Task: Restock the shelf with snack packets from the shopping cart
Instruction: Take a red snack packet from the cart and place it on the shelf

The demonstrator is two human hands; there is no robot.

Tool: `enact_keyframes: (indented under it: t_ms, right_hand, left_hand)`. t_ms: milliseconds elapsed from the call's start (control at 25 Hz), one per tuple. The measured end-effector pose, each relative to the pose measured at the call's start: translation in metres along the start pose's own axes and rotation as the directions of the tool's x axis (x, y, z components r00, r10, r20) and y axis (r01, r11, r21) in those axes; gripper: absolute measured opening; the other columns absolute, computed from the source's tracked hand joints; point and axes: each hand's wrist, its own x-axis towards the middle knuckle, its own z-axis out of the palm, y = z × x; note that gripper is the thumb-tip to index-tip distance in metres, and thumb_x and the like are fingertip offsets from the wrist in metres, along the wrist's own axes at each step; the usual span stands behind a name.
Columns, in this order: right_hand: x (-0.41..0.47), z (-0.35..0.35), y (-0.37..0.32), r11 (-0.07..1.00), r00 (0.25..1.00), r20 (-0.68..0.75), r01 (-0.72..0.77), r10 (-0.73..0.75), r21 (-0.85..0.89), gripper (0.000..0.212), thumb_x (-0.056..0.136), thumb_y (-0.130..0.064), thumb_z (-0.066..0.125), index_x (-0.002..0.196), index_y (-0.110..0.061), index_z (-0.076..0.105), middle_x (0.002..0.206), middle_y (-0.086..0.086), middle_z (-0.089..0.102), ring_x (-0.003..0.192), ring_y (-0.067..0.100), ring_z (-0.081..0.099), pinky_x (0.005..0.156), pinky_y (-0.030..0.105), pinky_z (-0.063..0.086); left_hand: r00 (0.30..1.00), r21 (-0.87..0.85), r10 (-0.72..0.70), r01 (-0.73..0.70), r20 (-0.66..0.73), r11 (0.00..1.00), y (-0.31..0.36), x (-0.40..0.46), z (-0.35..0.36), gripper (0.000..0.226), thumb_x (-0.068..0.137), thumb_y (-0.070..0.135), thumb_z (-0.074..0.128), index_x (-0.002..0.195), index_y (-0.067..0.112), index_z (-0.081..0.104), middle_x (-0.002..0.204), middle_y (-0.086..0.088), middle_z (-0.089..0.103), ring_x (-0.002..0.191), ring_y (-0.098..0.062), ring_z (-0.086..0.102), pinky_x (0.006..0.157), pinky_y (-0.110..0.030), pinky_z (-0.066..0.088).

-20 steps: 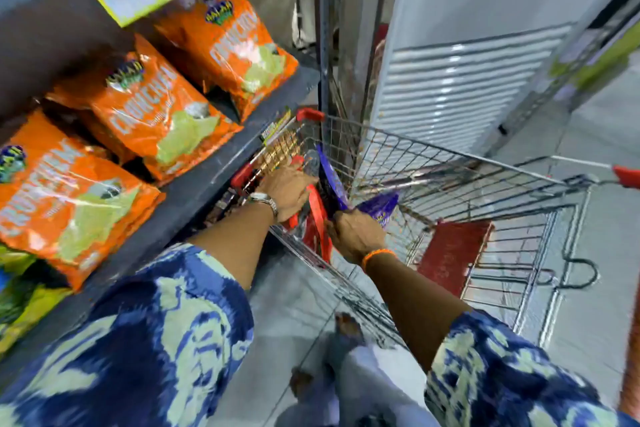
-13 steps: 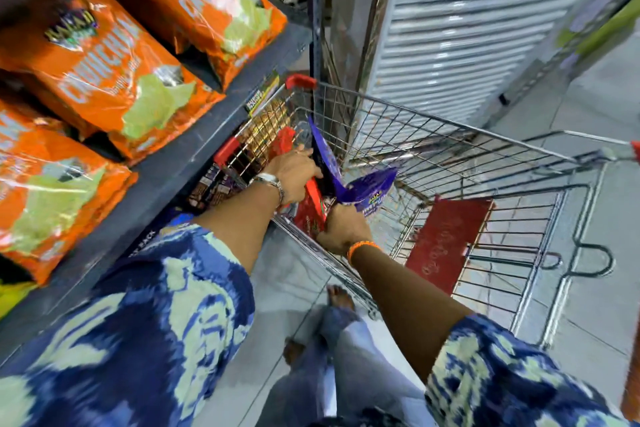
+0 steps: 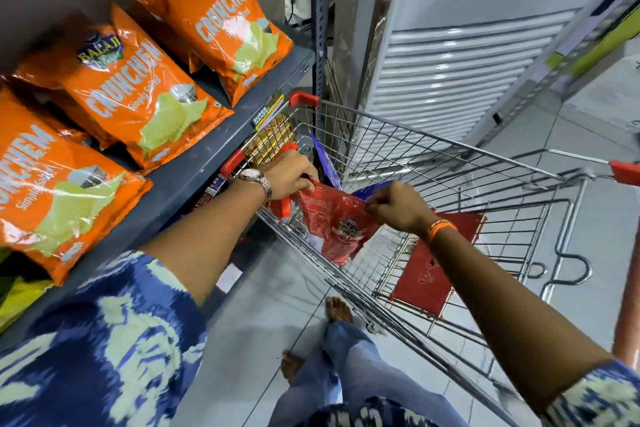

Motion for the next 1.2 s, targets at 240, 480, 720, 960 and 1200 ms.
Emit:
enact_keyframes:
  t_ms: [240,480,720,960,1200]
  right_hand:
    - [-0.024,-0.111,-0.024,0.982,0.989,0.061,0.125,-0.135,0.140,0.018,0.087,-0.015,0.071,0.069,-0.013,0.074,0.064,0.009,0.064,0.054,0.005,0.051,0.057,0.022,0.043]
    - [-0.042,-0.206,-0.069,0.857,0.932,-0.280,0.329,-0.229,0.396,0.018,0.089,-0.016,0.070,0.098,-0.001,0.075,0.088,0.013,0.068,0.084,0.021,0.058,0.067,0.030,0.045]
    - [-0.073,-0.174,-0.120,0.734,0.772,-0.615,0.509,-0.160,0.450,0.067,0.070,-0.036,0.088,0.130,-0.028,0.058,0.128,-0.006,0.063,0.121,0.018,0.057,0.107,0.039,0.047]
    - [-0.092,-0.119,-0.183,0.776,0.693,-0.673,0.564,-0.260,0.281,0.136,0.025,-0.078,0.087,0.143,-0.031,0.037,0.139,-0.008,0.053,0.130,0.015,0.053,0.108,0.041,0.049]
    - [-0.092,-0.155,-0.218,0.643,0.465,-0.870,0.719,-0.163,0.264,0.099,0.040,-0.040,0.098,0.126,-0.030,0.051,0.099,-0.023,0.063,0.089,0.001,0.069,0.081,0.029,0.061]
  left_hand:
    - [0.996,0.033,0.090,-0.089,-0.027,0.995,0.060,-0.037,-0.096,0.016,0.085,0.030,0.077,0.095,0.019,0.081,0.089,0.004,0.079,0.080,-0.012,0.069,0.082,-0.034,0.055]
    - [0.958,-0.059,0.062,-0.081,-0.278,0.995,0.120,-0.078,-0.208,0.016,0.081,0.018,0.081,0.094,0.008,0.081,0.078,-0.001,0.077,0.055,0.013,0.058,0.057,-0.005,0.042]
    - [0.798,-0.459,-0.196,-0.111,-0.569,0.882,0.158,-0.100,-0.271,0.004,0.069,0.013,0.080,0.066,0.013,0.078,0.063,-0.014,0.069,0.049,-0.010,0.058,0.055,-0.023,0.048]
    - [0.583,-0.710,-0.453,-0.344,-0.674,0.614,0.204,-0.113,-0.328,0.026,0.071,-0.009,0.070,0.052,0.006,0.059,0.058,-0.012,0.057,0.045,-0.019,0.059,0.050,-0.027,0.056]
    - [0.501,-0.688,-0.474,-0.581,-0.724,0.435,0.239,-0.139,-0.375,0.024,0.083,-0.013,0.061,0.064,-0.001,0.057,0.052,-0.008,0.057,0.037,-0.014,0.060,0.048,-0.024,0.058]
